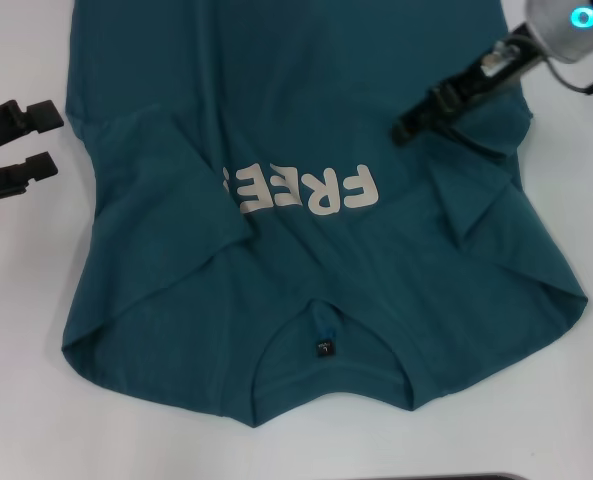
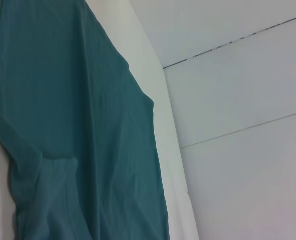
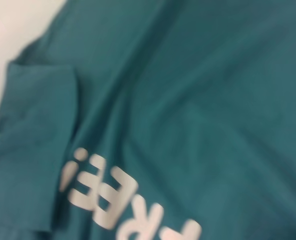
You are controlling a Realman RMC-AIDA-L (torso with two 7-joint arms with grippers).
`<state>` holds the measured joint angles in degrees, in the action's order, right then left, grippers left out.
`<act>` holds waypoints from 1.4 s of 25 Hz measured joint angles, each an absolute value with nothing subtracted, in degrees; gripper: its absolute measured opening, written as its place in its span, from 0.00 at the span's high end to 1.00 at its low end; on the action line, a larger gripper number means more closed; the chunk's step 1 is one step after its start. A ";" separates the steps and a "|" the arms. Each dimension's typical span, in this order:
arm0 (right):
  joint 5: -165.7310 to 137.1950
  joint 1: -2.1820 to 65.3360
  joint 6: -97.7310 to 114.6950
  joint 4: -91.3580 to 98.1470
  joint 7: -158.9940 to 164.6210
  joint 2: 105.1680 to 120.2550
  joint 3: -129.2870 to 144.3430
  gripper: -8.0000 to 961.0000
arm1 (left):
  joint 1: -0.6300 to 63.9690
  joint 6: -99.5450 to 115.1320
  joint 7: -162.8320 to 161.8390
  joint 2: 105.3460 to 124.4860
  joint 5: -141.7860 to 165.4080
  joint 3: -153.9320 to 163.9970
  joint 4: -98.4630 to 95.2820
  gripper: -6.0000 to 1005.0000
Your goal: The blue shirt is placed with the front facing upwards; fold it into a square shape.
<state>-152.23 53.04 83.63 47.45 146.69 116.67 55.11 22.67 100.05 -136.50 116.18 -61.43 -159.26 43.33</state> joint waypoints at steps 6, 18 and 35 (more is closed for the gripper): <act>-156.09 51.29 91.03 53.70 148.57 115.28 54.32 0.08 | 22.73 100.01 -136.50 116.10 -61.43 -159.26 43.33 0.06; -156.86 49.00 97.75 51.42 148.41 114.32 52.40 0.08 | 22.69 99.40 -136.49 116.23 -61.35 -159.26 43.33 0.06; -157.09 48.87 89.24 46.30 148.63 116.14 53.07 0.08 | 22.88 99.37 -136.49 116.28 -61.40 -159.27 42.71 0.06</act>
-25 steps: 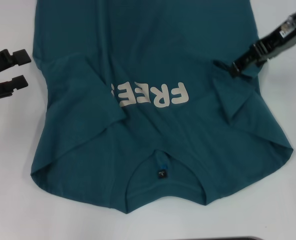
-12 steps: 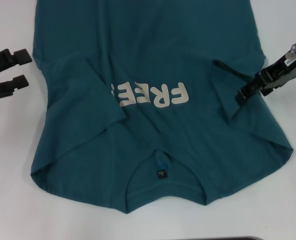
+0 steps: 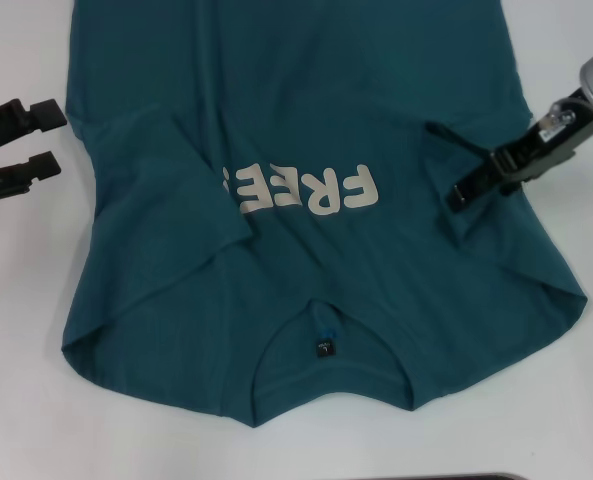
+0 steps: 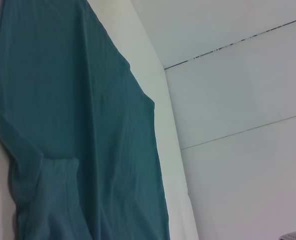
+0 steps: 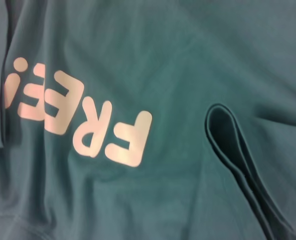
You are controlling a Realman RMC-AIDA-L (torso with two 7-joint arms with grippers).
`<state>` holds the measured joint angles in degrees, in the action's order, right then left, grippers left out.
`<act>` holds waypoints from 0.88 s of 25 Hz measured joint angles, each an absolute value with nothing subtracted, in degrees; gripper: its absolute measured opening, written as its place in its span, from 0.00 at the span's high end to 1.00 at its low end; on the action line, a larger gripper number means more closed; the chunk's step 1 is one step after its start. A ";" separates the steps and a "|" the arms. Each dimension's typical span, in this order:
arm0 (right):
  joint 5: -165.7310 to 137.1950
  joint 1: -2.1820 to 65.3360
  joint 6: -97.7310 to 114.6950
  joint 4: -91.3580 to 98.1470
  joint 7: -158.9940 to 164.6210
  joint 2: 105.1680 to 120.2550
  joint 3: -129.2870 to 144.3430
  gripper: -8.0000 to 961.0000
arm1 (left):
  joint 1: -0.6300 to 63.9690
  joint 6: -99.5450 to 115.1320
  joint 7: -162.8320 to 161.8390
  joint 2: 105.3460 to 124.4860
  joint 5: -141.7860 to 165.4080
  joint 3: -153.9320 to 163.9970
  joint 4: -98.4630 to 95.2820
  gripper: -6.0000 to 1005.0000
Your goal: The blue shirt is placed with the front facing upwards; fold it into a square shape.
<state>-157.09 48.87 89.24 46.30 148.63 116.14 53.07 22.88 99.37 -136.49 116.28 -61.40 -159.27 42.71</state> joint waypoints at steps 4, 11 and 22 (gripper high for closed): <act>-152.11 48.62 88.25 46.69 147.87 116.50 52.53 0.08 | 22.86 99.26 -136.47 116.28 -61.43 -159.26 42.71 0.06; -142.84 48.83 88.82 44.10 144.69 115.73 52.36 0.08 | 22.70 99.23 -136.38 116.24 -61.44 -159.26 42.71 0.06; -148.62 46.99 90.98 44.61 149.35 111.73 51.72 0.08 | 22.59 99.26 -136.42 116.19 -61.44 -159.26 42.72 0.06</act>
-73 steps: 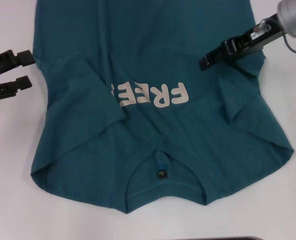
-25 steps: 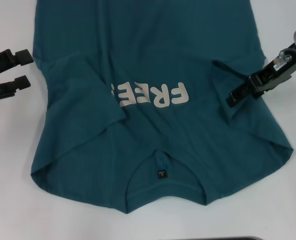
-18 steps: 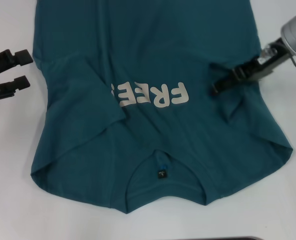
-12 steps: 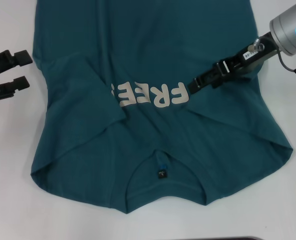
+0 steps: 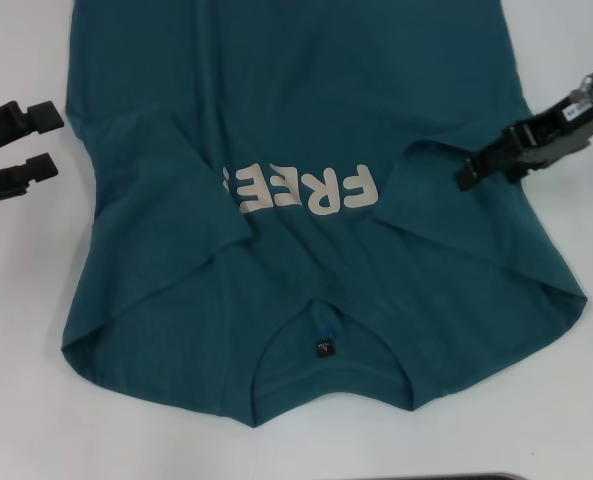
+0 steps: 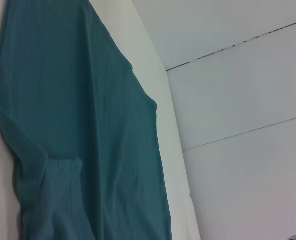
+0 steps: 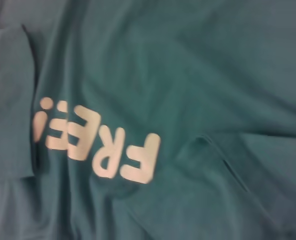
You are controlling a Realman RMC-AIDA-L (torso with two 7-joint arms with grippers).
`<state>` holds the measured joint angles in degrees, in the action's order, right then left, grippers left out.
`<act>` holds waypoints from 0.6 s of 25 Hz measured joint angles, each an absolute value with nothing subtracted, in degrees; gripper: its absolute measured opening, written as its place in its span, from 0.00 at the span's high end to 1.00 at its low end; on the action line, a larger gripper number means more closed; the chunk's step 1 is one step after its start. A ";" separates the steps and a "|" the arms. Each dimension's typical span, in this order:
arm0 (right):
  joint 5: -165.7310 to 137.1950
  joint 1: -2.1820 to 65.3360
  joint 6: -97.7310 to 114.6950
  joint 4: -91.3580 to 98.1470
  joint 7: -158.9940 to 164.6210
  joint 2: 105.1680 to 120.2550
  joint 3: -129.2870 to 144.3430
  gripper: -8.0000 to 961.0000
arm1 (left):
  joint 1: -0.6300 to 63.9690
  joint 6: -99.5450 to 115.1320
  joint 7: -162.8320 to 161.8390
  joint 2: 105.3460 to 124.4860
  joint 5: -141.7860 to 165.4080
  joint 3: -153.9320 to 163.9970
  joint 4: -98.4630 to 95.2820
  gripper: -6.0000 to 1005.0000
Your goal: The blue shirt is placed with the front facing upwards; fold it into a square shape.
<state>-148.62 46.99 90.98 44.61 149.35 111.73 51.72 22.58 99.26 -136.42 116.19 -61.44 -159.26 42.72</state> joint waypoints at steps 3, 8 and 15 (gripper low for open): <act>-148.99 46.30 91.04 44.63 149.99 111.37 51.62 0.08 | 22.59 99.25 -136.44 116.19 -61.44 -159.26 42.72 0.06; -149.50 45.42 87.79 44.65 150.29 111.93 51.49 0.08 | 22.59 99.22 -136.46 116.23 -61.43 -159.26 42.72 0.06; -149.29 45.26 81.64 44.32 150.36 114.09 50.56 0.08 | 22.59 99.25 -136.49 116.26 -61.43 -159.27 42.72 0.06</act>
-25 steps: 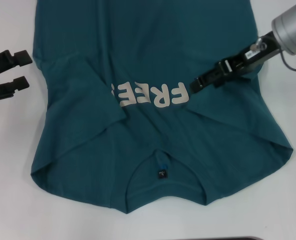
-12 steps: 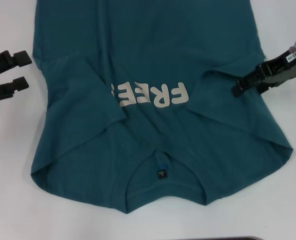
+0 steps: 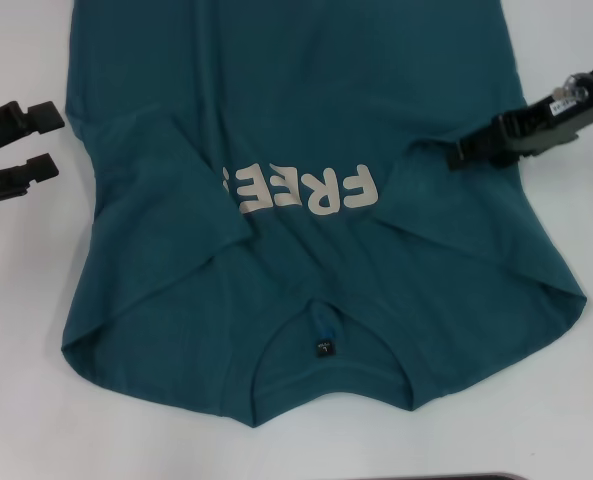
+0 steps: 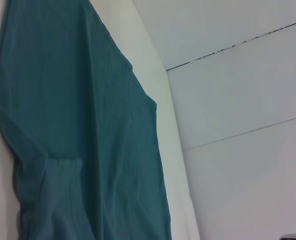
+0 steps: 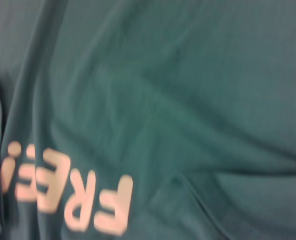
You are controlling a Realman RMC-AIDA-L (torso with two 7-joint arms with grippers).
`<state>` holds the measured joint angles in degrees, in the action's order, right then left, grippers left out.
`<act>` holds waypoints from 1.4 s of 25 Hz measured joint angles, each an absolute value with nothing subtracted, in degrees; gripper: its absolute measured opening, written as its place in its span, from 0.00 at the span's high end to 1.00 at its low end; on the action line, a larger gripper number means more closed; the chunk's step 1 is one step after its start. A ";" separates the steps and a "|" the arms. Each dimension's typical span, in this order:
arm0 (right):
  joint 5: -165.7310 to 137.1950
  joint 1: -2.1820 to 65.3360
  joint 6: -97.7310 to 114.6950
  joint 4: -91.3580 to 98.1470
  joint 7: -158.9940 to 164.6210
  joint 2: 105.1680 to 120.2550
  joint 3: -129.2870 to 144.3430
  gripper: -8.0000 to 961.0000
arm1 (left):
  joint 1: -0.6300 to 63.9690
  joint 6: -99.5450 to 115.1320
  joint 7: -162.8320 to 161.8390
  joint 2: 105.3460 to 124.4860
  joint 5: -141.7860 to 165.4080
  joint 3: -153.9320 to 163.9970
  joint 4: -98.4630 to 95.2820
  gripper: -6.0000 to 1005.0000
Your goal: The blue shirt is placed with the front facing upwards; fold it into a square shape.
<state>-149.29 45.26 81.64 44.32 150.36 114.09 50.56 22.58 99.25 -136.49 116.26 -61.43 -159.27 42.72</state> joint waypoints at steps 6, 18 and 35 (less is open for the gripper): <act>-146.62 45.15 74.04 44.56 148.47 114.94 45.79 0.08 | 22.58 99.37 -136.50 116.28 -61.43 -159.83 42.71 0.06; -138.47 44.65 76.53 45.82 141.94 112.46 42.80 0.08 | 22.58 99.75 -136.50 116.17 -61.43 -160.04 42.71 0.06; -109.90 32.47 93.35 41.63 126.40 108.60 32.39 0.08 | 20.27 108.21 -130.27 113.19 -59.76 -158.74 40.25 0.06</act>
<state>-109.90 32.47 93.35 41.62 126.40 108.60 32.39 20.27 108.21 -130.27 113.19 -59.76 -158.74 40.25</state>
